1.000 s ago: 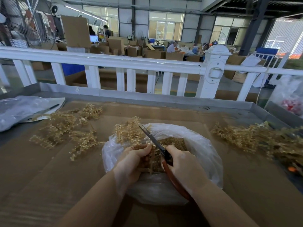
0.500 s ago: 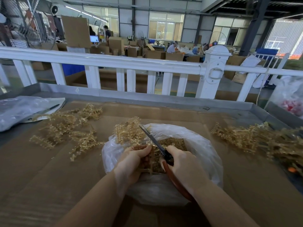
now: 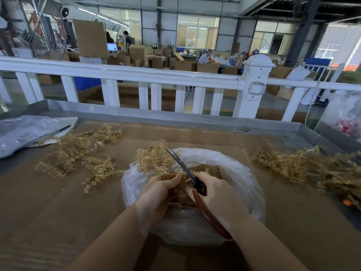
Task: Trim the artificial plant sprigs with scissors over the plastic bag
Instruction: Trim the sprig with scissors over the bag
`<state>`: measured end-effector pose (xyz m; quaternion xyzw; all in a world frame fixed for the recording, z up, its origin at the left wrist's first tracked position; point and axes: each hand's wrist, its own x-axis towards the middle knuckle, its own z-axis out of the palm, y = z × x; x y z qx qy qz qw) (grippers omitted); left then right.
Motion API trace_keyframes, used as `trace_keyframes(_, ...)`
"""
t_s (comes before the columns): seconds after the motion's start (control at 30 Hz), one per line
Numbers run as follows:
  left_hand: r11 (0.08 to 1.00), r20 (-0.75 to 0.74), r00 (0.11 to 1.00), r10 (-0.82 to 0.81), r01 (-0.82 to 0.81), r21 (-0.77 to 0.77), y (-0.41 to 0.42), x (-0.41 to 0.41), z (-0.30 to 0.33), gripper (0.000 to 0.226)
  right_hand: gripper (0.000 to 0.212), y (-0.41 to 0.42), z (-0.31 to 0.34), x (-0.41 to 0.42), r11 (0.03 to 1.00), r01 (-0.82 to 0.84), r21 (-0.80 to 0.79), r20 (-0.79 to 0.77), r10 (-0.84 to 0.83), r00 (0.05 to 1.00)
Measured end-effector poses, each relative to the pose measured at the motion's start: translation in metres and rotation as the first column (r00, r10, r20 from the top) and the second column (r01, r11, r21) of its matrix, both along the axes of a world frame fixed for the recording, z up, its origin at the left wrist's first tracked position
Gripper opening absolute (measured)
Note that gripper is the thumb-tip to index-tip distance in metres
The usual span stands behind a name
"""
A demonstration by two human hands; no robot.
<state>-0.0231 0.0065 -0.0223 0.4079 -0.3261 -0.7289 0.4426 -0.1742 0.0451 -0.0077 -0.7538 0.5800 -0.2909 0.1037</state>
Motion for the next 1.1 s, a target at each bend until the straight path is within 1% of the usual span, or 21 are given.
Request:
trace_keyframes(0.13, 1.0, -0.017, 1.0, -0.002, 0.002, -0.005, -0.0006, 0.0, -0.0006, 0.013, 0.016, 0.0005, 0.0023, 0.0009, 1.0, -0.004, 0.017, 0.025, 0.003, 1.0)
trace_keyframes(0.23, 1.0, -0.014, 1.0, -0.013, 0.013, -0.018, -0.0004, 0.0008, -0.0015, 0.025, 0.016, 0.0008, 0.003, 0.0015, 1.0, 0.002, 0.015, 0.022, -0.002, 1.0)
trace_keyframes(0.3, 1.0, -0.016, 1.0, -0.019, 0.019, -0.025, 0.0004, 0.0009, -0.0006, 0.028, 0.015, 0.0004, 0.0036, 0.0018, 1.0, 0.005, 0.019, 0.013, -0.005, 1.0)
trace_keyframes(0.33, 1.0, -0.016, 1.0, -0.016, 0.016, -0.025, 0.0004, 0.0006, -0.0003, 0.027, 0.014, 0.0002, 0.0042, 0.0017, 1.0, 0.005, 0.021, 0.01, -0.006, 1.0)
trace_keyframes(0.43, 1.0, -0.025, 1.0, 0.003, -0.003, -0.011, 0.0007, -0.0009, 0.0009, 0.014, 0.011, -0.0009, 0.005, 0.0016, 0.999, -0.003, 0.044, 0.004, 0.003, 1.0)
trace_keyframes(0.53, 1.0, -0.023, 1.0, 0.008, -0.008, 0.001, 0.0018, -0.0014, 0.0028, 0.011, 0.011, -0.0018, 0.0043, 0.0008, 0.999, -0.005, 0.049, -0.005, 0.005, 1.0)
trace_keyframes(0.67, 1.0, -0.021, 1.0, -0.014, 0.014, 0.006, 0.0039, -0.0015, 0.0044, 0.016, 0.014, -0.0034, 0.0035, 0.0006, 0.998, 0.004, 0.055, -0.017, -0.003, 1.0)
trace_keyframes(0.8, 1.0, -0.017, 1.0, -0.008, 0.008, 0.013, 0.0026, -0.0008, 0.0029, 0.028, 0.019, -0.0039, 0.0028, 0.0013, 0.999, 0.006, 0.054, 0.005, -0.006, 1.0)
trace_keyframes(0.9, 1.0, -0.028, 1.0, -0.013, 0.013, 0.009, 0.0034, -0.0001, 0.0007, 0.028, 0.026, -0.0012, 0.0028, 0.0024, 0.999, 0.052, 0.003, 0.028, -0.052, 0.998)
trace_keyframes(0.97, 1.0, -0.051, 0.999, -0.006, 0.006, -0.013, 0.0037, 0.001, -0.0006, 0.027, 0.027, -0.0012, 0.003, 0.0028, 0.996, 0.09, -0.015, 0.049, -0.089, 0.995)
trace_keyframes(1.0, 1.0, -0.066, 0.998, -0.009, 0.008, -0.013, 0.0038, 0.0014, -0.0007, 0.029, 0.025, -0.0016, 0.0031, 0.0029, 0.994, 0.103, -0.022, 0.059, -0.102, 0.993)
trace_keyframes(1.07, 1.0, -0.111, 0.994, -0.018, 0.018, 0.001, 0.004, 0.0022, -0.0016, 0.045, 0.019, -0.0017, 0.003, 0.0026, 0.992, 0.118, -0.035, 0.075, -0.115, 0.99)
trace_keyframes(1.1, 1.0, -0.128, 0.991, -0.029, 0.029, -0.002, 0.0044, 0.0025, -0.0014, 0.048, 0.018, -0.0012, 0.0029, 0.0023, 0.992, 0.119, -0.039, 0.074, -0.116, 0.99)
